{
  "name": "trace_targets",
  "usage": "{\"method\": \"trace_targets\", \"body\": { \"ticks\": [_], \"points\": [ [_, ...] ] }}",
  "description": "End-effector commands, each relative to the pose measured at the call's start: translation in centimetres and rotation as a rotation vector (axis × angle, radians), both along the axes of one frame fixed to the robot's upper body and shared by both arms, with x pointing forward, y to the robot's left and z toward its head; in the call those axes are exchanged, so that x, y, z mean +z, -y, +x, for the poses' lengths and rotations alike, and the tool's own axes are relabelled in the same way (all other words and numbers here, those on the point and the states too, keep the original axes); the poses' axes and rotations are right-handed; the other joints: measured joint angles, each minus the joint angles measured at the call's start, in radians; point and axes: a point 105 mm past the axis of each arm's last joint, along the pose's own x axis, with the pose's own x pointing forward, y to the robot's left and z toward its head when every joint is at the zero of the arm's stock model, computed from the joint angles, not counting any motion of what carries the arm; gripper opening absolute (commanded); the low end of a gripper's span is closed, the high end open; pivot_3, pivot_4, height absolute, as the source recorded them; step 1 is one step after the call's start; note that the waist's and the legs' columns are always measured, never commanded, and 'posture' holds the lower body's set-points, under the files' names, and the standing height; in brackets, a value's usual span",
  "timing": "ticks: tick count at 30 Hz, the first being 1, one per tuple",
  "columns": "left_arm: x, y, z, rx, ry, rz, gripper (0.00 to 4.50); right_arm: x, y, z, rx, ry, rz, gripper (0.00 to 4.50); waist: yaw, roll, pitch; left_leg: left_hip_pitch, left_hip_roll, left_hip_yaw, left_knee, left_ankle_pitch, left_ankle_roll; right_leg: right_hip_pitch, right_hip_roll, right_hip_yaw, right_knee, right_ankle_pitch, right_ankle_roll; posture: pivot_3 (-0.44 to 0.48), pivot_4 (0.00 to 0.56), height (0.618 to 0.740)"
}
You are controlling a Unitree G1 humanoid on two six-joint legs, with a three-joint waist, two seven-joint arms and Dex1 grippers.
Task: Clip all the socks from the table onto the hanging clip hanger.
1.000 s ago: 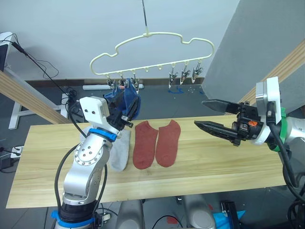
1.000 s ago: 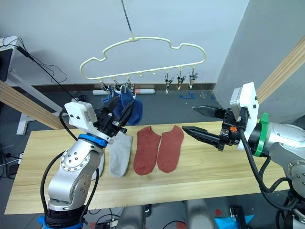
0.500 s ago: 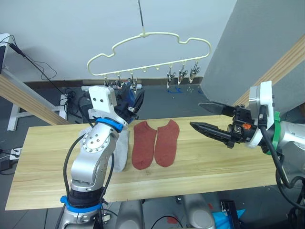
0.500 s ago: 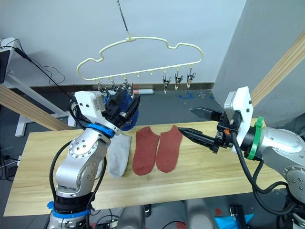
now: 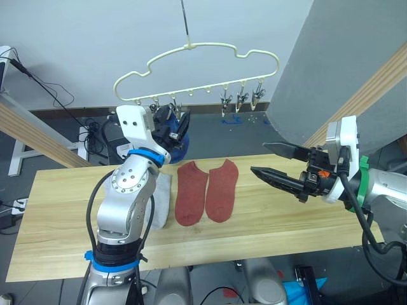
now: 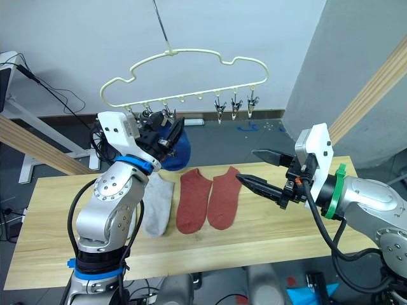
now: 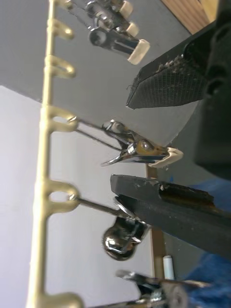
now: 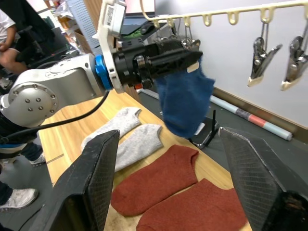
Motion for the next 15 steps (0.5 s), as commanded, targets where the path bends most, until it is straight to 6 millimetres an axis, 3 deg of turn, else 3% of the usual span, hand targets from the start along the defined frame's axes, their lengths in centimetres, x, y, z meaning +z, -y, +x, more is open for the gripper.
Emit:
{"method": "trace_targets", "body": {
  "ticks": [1,15],
  "points": [
    [1.1,-0.3,-0.2,0.015,0.037,-0.014,2.5,0.4,-0.6,-0.9,0.031,0.033,0.005,3.43,0.0,0.0,0.0,0.0,0.0,0.0,0.0,0.0,0.0,0.0,0.0,0.0,0.0,0.0,0.0,-0.293,0.374,0.74],
    [2.0,-0.5,0.6,0.02,0.047,-0.048,2.5,-0.1,-0.7,-0.8,0.014,0.019,0.005,3.43,-0.001,0.0,0.0,0.0,0.0,0.0,0.0,0.0,0.0,0.0,0.0,0.0,0.0,0.0,0.0,-0.306,0.372,0.74]
  ]
}}
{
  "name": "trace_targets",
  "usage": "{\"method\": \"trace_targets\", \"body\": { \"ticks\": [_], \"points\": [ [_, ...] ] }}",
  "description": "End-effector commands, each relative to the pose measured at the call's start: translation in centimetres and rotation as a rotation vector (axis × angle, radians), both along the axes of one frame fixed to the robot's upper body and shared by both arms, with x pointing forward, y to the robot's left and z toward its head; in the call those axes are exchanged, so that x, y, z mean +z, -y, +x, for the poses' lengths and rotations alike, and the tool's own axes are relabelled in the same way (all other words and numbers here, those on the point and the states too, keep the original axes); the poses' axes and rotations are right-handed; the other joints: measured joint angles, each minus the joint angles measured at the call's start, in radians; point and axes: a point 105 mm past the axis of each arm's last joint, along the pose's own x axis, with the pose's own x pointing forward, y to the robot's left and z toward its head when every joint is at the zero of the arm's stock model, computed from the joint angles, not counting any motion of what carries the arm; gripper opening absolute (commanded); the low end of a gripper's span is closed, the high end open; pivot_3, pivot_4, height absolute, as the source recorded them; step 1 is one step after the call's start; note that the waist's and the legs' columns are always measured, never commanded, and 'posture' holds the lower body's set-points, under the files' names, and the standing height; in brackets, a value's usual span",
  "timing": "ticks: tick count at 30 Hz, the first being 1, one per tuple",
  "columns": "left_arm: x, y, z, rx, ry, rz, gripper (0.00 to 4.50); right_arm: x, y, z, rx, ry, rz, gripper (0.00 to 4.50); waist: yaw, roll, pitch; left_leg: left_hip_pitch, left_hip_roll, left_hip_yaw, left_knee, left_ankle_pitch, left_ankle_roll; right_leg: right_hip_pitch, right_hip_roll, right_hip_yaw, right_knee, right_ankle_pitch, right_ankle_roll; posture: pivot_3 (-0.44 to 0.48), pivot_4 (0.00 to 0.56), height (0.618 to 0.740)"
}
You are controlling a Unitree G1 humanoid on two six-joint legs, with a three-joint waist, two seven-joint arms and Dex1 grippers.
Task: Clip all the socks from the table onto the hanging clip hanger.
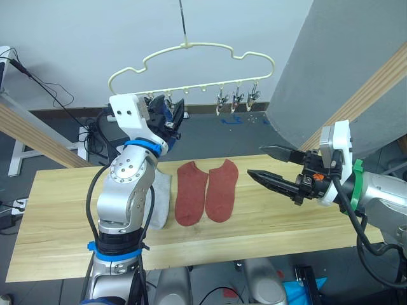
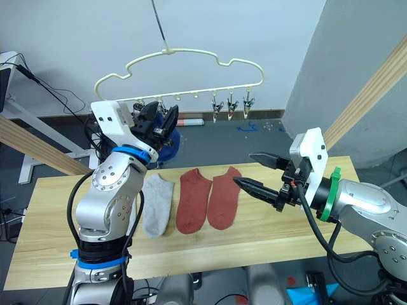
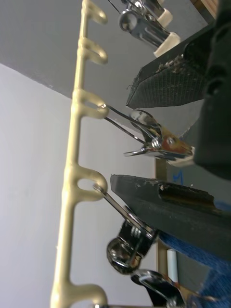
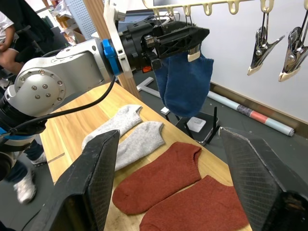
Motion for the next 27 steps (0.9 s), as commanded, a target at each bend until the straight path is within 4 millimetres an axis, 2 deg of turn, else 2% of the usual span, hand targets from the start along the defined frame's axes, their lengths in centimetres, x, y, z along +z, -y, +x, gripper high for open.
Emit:
{"method": "trace_targets", "body": {
  "ticks": [1,20,23,27],
  "points": [
    [1.2,0.03,-0.41,-0.006,0.051,-0.011,2.5,0.42,-0.34,-0.76,0.02,0.032,0.004,3.43,0.0,0.0,0.0,0.0,0.0,0.0,0.0,0.0,0.0,0.0,0.0,0.0,0.0,0.0,0.0,-0.306,0.372,0.74],
    [1.71,0.39,0.25,-0.023,0.044,-0.063,2.5,0.17,-0.34,-0.65,0.004,0.021,0.007,3.43,0.0,0.0,0.0,0.0,0.0,0.0,0.0,0.0,0.0,0.0,0.0,0.0,0.0,0.0,0.0,-0.309,0.375,0.74],
    [1.53,0.38,0.23,-0.022,0.039,-0.063,1.97,0.16,-0.31,-0.58,0.001,0.021,0.006,3.49,0.0,0.0,0.0,0.0,0.0,0.0,0.0,0.0,0.0,0.0,0.0,0.0,0.0,0.0,0.0,-0.31,0.375,0.74],
    [1.64,0.36,0.16,-0.022,0.043,-0.065,0.82,0.11,-0.34,-0.6,0.001,0.02,0.007,3.49,0.0,0.0,0.0,0.0,0.0,0.0,0.0,0.0,0.0,0.0,0.0,0.0,0.0,0.0,0.0,-0.308,0.377,0.74]
  ]
}}
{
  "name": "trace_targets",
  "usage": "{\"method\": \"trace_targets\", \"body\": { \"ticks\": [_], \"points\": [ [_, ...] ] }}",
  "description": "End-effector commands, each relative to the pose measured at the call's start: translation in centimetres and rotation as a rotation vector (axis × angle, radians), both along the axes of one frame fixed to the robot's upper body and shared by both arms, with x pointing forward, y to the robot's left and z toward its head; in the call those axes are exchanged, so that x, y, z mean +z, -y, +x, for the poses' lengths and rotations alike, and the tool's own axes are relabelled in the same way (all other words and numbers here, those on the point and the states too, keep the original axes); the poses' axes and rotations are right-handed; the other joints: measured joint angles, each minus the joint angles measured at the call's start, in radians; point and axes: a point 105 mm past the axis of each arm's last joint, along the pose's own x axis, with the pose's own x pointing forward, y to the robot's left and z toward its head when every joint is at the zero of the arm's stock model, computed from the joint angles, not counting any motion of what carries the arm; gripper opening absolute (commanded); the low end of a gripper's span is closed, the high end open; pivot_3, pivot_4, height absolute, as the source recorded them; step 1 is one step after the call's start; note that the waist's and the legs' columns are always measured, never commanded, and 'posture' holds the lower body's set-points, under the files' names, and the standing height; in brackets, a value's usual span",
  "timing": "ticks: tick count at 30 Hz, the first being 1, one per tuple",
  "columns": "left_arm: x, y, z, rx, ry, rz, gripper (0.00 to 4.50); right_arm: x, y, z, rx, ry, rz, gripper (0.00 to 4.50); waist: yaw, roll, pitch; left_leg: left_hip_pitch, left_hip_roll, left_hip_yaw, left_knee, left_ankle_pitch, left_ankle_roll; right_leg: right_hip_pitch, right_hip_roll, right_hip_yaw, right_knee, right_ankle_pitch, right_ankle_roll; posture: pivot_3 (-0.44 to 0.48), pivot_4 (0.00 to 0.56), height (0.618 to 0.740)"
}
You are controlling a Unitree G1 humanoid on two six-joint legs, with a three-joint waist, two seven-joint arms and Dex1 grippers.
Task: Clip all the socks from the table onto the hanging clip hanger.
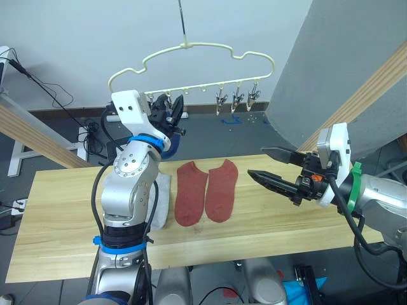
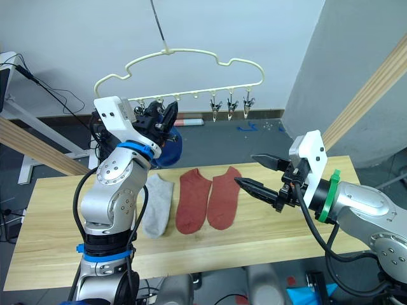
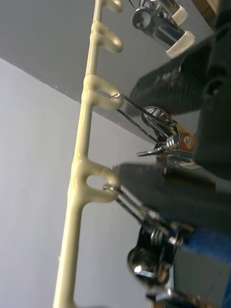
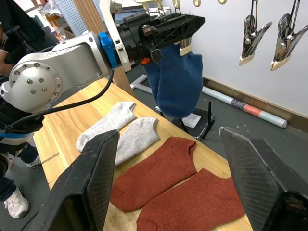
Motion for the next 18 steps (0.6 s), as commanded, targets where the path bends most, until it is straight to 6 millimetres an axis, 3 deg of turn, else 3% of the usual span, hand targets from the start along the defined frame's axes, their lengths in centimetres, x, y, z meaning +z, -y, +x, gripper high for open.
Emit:
{"method": "trace_targets", "body": {
  "ticks": [1,4,10,12,16,18],
  "points": [
    [1.2,0.0,-0.6,-0.004,0.048,-0.012,0.59,0.6,-0.5,-0.8,0.028,0.04,0.008,3.49,0.0,0.0,0.0,0.0,0.0,0.0,0.0,0.0,0.0,0.0,0.0,0.0,0.0,0.0,0.0,-0.308,0.377,0.74],
    [1.3,-0.1,-0.6,-0.003,0.049,-0.013,0.13,0.6,-0.5,-0.7,0.028,0.039,0.01,3.49,0.0,0.0,0.0,0.0,0.0,0.0,0.0,0.0,0.0,0.0,0.0,0.0,0.0,0.0,0.0,-0.305,0.377,0.74],
    [2.2,-0.7,-0.9,-0.052,0.029,-0.079,0.12,0.1,-0.9,-0.4,0.033,0.014,-0.016,3.49,0.0,0.0,0.0,0.0,0.0,0.0,0.0,0.0,0.0,0.0,0.0,0.0,0.0,0.0,0.0,-0.291,0.376,0.74],
    [2.5,-0.9,-0.9,-0.08,0.008,-0.114,0.12,-1.1,-1.1,0.8,-0.01,-0.021,-0.074,3.49,-0.002,0.0,0.0,0.0,0.0,0.0,0.0,0.0,0.0,0.0,0.0,0.0,0.0,0.0,0.0,-0.282,0.377,0.74],
    [2.8,-1.4,-1.1,-0.112,-0.022,-0.163,0.12,-3.9,-0.8,4.0,-0.141,-0.104,-0.198,4.3,-0.002,0.0,0.0,0.001,0.0,0.0,0.0,0.0,0.0,0.0,0.001,0.0,0.0,0.0,0.0,-0.263,0.379,0.74],
    [2.8,-1.5,-1.2,-0.119,-0.029,-0.167,0.12,-4.6,-0.8,4.7,-0.168,-0.138,-0.225,4.44,-0.002,0.0,0.001,0.0,0.001,0.0,0.0,0.0,0.0,0.0,0.001,0.0,0.0,0.0,0.0,-0.263,0.379,0.74]
  ]
}}
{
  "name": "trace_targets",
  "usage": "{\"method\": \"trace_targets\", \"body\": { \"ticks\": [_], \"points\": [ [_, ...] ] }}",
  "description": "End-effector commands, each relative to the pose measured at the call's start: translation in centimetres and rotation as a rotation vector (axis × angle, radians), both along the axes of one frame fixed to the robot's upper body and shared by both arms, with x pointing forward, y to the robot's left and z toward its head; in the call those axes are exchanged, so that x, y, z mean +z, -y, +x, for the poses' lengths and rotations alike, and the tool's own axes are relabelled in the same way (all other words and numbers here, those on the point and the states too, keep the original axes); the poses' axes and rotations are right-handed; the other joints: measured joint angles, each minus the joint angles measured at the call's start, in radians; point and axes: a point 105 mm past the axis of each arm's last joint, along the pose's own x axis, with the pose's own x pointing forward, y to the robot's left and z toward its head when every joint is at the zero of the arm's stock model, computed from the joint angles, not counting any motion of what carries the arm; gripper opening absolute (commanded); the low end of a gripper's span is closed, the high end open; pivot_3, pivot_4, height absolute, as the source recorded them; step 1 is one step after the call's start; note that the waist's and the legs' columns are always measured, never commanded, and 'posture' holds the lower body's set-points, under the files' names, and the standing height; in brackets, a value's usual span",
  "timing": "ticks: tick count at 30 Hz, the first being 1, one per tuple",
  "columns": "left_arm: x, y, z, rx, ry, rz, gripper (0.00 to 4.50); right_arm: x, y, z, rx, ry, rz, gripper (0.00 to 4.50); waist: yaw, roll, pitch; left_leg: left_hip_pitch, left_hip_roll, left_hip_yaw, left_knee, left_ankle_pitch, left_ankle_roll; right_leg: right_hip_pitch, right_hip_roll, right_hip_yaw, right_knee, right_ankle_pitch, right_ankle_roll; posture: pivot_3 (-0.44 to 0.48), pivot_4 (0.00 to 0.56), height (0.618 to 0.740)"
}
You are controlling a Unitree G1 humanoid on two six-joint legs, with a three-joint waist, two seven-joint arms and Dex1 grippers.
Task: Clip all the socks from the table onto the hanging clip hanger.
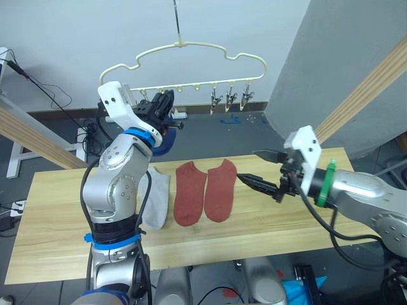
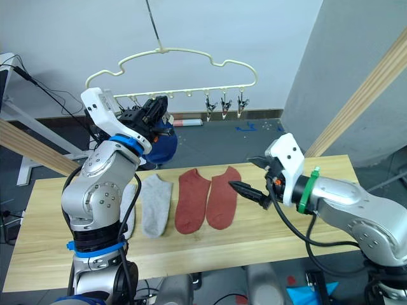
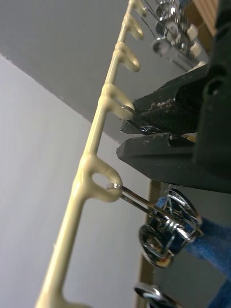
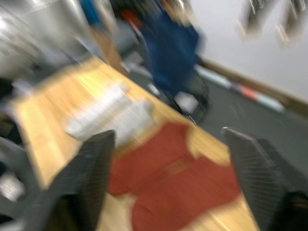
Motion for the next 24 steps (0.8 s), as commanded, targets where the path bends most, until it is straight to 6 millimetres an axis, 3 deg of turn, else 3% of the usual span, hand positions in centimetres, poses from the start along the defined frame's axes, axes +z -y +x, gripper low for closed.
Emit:
{"method": "trace_targets", "body": {
  "ticks": [1,7,12,17,24],
  "points": [
    [1.5,-0.2,-1.0,-0.022,0.05,-0.009,0.12,-1.0,-0.1,1.1,-0.044,-0.025,-0.053,4.44,0.002,0.0,0.0,0.0,0.0,0.0,0.0,0.0,0.0,0.0,0.0,0.0,0.0,0.0,0.0,-0.256,0.382,0.74],
    [1.1,-0.1,-1.2,-0.026,0.022,-0.006,0.12,-3.4,-2.2,4.9,-0.144,-0.012,-0.163,4.44,0.0,0.0,0.001,0.0,0.0,0.001,0.0,0.0,0.0,-0.001,0.0,0.001,0.0,0.0,0.0,-0.239,0.391,0.74],
    [1.2,-0.1,-1.3,-0.027,0.017,-0.012,0.12,-5.0,-3.8,6.7,-0.194,-0.023,-0.2,4.44,0.004,0.001,0.001,0.0,0.0,0.0,-0.001,0.0,0.0,-0.001,-0.001,0.0,0.0,0.0,0.0,-0.229,0.393,0.74],
    [1.3,0.1,-1.2,-0.026,0.018,0.003,0.12,-7.2,-6.5,7.1,-0.173,-0.056,-0.239,4.44,0.004,0.001,0.001,-0.001,0.0,0.001,-0.001,0.0,0.0,-0.001,-0.002,0.0,-0.001,0.0,0.0,-0.22,0.39,0.74],
    [1.3,0.3,-1.2,-0.031,0.015,0.002,0.12,-7.9,-6.7,7.7,-0.19,-0.059,-0.255,4.44,0.005,0.001,0.001,-0.001,0.0,0.0,-0.001,0.0,0.0,-0.001,-0.002,0.0,0.0,0.0,0.0,-0.214,0.392,0.74]
  ]
}}
